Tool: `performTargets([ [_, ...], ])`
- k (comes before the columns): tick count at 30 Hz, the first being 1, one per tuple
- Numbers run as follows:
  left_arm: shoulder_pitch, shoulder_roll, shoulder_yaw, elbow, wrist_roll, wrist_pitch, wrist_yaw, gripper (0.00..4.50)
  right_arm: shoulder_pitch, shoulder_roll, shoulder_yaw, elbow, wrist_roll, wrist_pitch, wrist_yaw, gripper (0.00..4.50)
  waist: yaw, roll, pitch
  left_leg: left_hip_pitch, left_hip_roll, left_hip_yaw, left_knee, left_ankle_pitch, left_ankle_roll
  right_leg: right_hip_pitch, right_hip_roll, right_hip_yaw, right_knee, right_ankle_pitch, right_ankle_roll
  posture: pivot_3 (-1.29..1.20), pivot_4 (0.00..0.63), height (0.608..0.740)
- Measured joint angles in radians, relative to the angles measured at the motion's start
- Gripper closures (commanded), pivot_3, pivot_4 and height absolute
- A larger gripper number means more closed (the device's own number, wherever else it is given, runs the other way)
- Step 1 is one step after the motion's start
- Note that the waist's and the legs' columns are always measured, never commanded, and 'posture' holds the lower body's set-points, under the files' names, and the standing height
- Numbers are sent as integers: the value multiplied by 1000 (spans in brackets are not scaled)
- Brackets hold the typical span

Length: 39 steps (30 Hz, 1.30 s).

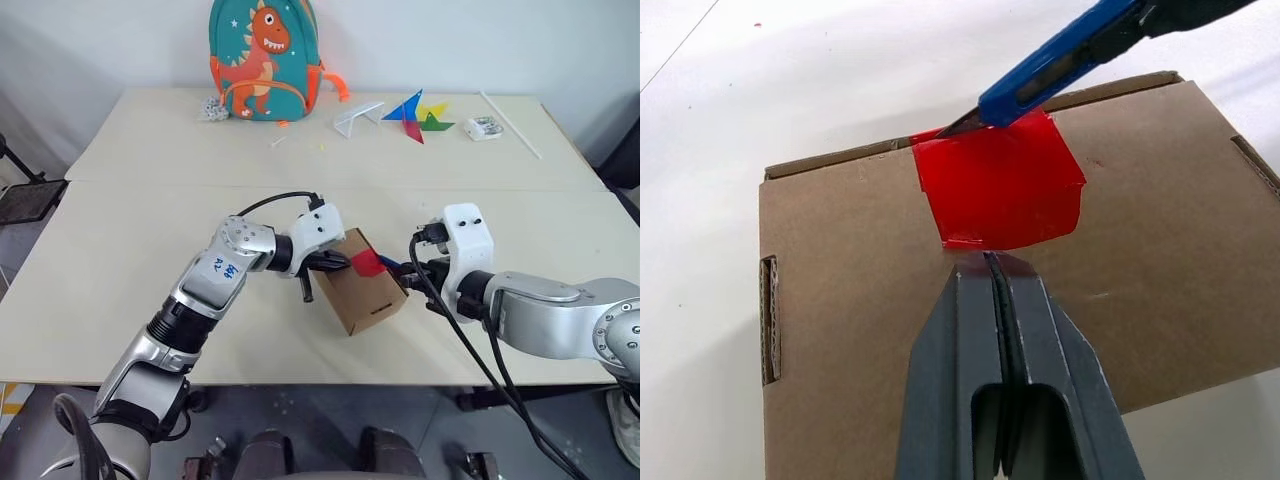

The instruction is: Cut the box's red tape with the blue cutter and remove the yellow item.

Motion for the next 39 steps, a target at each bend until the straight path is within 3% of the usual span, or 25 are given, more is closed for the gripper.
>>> performTargets([
  [33,-4,-27,-29,-7,0,12,-10,4500,233,-285,0,-189,-4,-289,119,4350,22,-1,-3,3,0,-2,0,-4,3,9,0,-3,-9,0,0,0,150,740],
  [39,-3,-28,-29,-8,0,17,-11,4500,281,-282,-8,-205,-4,-342,110,4350,22,-1,-3,4,0,-3,0,-4,3,10,0,-4,-9,0,0,0,150,740],
])
